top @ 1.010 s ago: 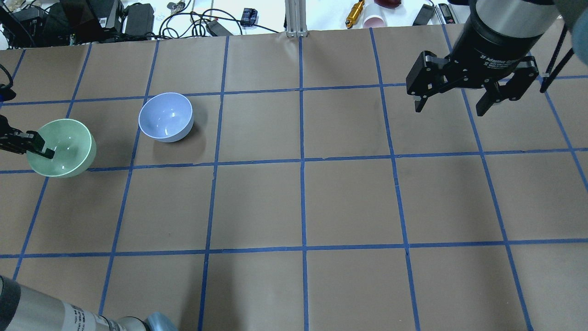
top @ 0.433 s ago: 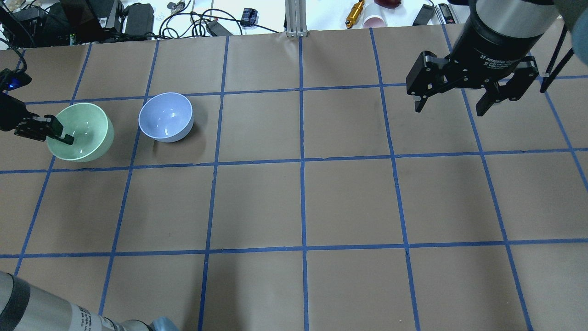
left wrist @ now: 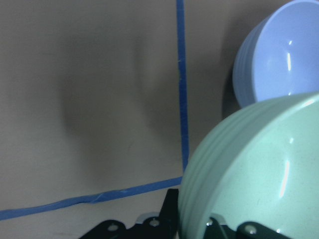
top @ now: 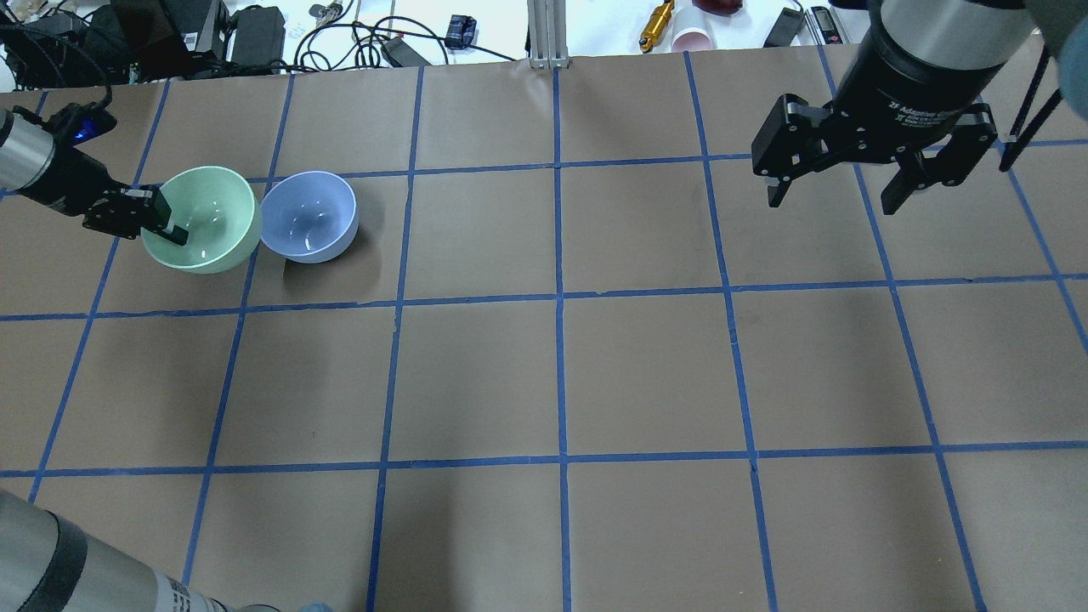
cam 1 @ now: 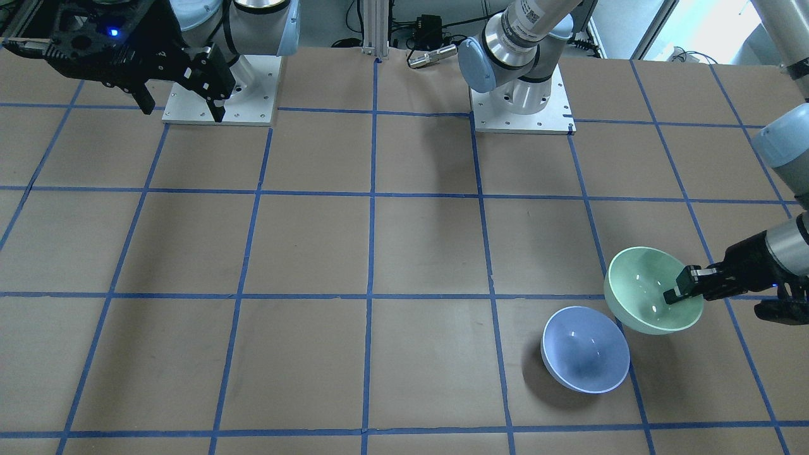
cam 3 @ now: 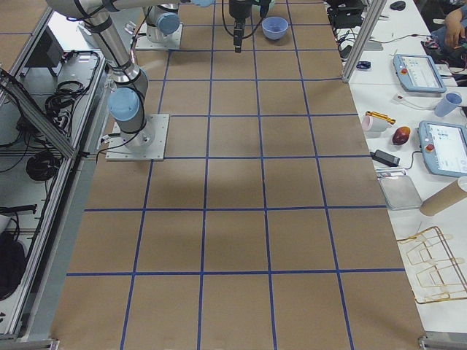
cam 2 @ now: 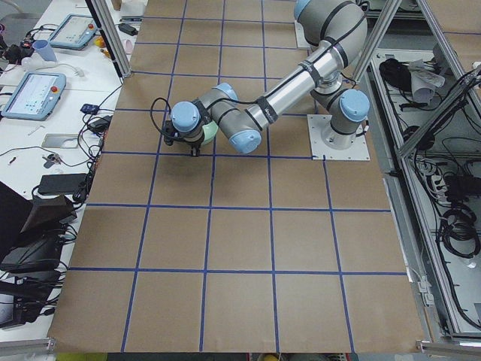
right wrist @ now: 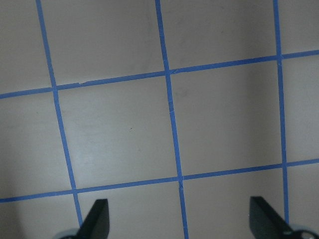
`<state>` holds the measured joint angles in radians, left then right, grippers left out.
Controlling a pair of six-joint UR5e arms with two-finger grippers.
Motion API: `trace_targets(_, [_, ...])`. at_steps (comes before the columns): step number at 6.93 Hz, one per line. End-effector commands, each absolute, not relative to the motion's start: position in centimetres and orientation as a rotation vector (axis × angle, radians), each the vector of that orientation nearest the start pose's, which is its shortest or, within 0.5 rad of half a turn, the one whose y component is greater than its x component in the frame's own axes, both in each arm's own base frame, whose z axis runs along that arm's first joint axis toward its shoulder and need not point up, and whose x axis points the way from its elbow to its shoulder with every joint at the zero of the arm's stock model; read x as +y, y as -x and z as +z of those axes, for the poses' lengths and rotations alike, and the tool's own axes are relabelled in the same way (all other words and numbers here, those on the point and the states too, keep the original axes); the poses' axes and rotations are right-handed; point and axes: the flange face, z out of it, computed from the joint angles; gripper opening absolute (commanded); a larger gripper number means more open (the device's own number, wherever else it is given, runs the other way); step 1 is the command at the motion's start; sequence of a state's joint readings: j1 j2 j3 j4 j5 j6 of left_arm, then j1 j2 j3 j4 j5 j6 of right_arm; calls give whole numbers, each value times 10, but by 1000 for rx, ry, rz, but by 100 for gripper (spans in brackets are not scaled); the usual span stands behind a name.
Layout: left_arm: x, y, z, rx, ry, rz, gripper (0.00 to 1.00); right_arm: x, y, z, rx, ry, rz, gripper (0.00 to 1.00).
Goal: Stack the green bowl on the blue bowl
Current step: 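Lift the green bowl with the left gripper toward the blue bowl, then lower the green bowl into the blue bowl with the left gripper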
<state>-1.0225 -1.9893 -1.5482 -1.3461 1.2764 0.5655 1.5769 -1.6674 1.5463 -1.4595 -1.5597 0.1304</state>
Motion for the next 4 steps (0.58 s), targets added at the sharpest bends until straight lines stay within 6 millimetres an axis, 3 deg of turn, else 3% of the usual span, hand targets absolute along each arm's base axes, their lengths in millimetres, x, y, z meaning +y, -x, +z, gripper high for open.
trace_targets(1, [-647,-137,314,3454,120,-26,0,-448,-137,534,3123,-194,-13,100])
trace_targets(2, [-658,-126,323,3442,132,-45,0,-448,-137,534,3124,-194,-16,100])
trace_targets(4, [-669,-118,298,3450,178,3,0,-448,-137,534,3123,-194,-13,100])
